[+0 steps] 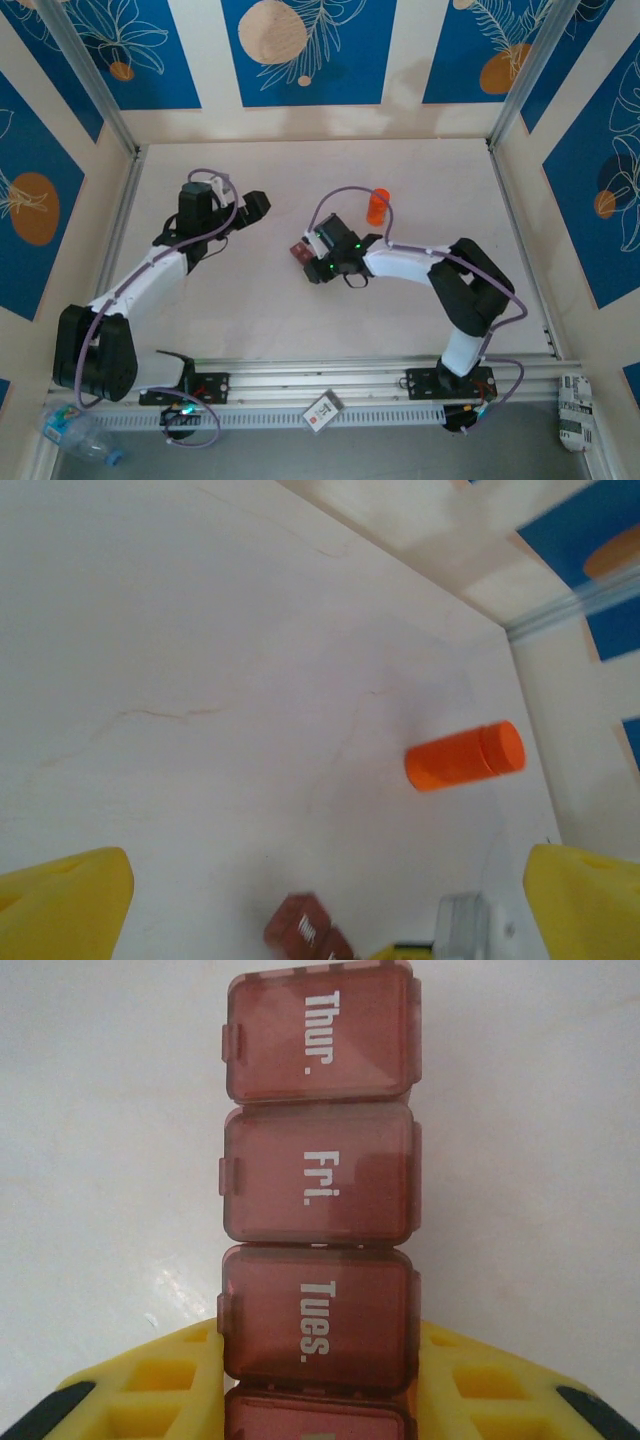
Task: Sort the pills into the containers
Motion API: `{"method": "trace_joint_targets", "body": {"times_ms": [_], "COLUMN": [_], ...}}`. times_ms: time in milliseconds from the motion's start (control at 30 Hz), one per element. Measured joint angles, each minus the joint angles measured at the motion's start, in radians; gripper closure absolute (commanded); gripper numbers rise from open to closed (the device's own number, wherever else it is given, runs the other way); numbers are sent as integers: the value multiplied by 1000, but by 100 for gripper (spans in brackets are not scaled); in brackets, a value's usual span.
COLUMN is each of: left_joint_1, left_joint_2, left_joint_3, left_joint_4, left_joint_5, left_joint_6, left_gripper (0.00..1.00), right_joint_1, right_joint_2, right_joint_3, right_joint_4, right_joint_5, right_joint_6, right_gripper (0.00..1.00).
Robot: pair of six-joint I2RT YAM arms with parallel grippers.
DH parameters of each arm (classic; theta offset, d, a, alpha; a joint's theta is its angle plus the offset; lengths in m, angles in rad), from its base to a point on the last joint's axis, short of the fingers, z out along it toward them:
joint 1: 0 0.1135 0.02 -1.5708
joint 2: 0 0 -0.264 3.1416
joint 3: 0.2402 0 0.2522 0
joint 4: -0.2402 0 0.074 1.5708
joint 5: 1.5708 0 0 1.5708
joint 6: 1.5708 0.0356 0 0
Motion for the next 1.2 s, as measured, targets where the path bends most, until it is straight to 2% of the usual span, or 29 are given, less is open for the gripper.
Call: {"method": "trace_joint_targets", "body": {"times_ms": [200, 433, 1200], "left_joint_1": [-102, -188, -237], "left_joint_2": [6, 78, 162], "left_joint_3": [0, 3, 27], "left_joint_4": [12, 100, 221], "left_joint_5": [33, 59, 61], "left_joint_6": [-17, -92, -171], "left_gripper": [0, 0, 0], "right_joint_1": [-77, -105, -106], "right_joint_2": [-109, -120, -120], "right_joint_3": [4, 30, 32], "right_joint_4": [2, -2, 10], "right_joint_5": [-58, -108, -163], "right_joint_6": [43, 94, 139], "right_gripper": [69, 69, 69]}}
